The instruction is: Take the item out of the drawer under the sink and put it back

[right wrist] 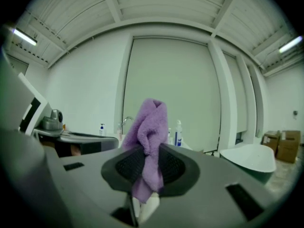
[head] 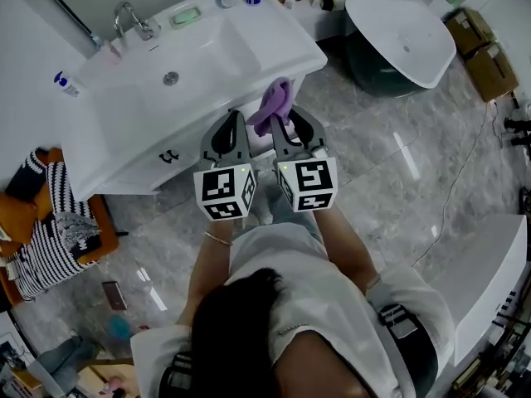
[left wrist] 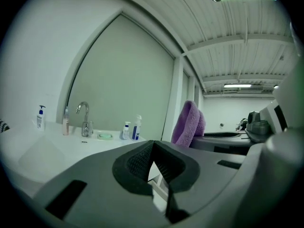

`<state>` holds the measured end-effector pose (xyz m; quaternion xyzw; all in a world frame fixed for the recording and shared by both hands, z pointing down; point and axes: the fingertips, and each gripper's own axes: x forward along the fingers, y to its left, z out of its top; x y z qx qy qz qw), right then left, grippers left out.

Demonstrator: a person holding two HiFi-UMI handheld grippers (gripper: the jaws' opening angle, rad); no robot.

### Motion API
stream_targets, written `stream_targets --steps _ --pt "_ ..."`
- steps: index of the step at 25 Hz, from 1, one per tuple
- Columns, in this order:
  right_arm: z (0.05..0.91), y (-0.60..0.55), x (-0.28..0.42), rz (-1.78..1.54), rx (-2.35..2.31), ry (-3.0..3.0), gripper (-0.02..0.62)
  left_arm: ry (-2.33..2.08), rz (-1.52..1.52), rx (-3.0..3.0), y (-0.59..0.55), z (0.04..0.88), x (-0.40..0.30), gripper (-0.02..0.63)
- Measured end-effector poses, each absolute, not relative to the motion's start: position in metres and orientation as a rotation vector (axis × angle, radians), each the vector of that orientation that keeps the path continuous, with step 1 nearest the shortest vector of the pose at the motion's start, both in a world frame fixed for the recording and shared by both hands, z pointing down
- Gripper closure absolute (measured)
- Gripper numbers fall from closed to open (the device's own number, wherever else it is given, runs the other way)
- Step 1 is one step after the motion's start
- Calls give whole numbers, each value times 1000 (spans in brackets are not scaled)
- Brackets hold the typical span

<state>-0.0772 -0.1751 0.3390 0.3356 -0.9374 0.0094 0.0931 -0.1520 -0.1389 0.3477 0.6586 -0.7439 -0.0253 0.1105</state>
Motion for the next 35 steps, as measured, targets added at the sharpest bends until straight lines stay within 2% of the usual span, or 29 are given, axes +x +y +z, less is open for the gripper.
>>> stream_targets --steps 35 --pt "329 -165 -71 -64 1046 -2778 506 -2208 -56 2083 -133 330 -130 603"
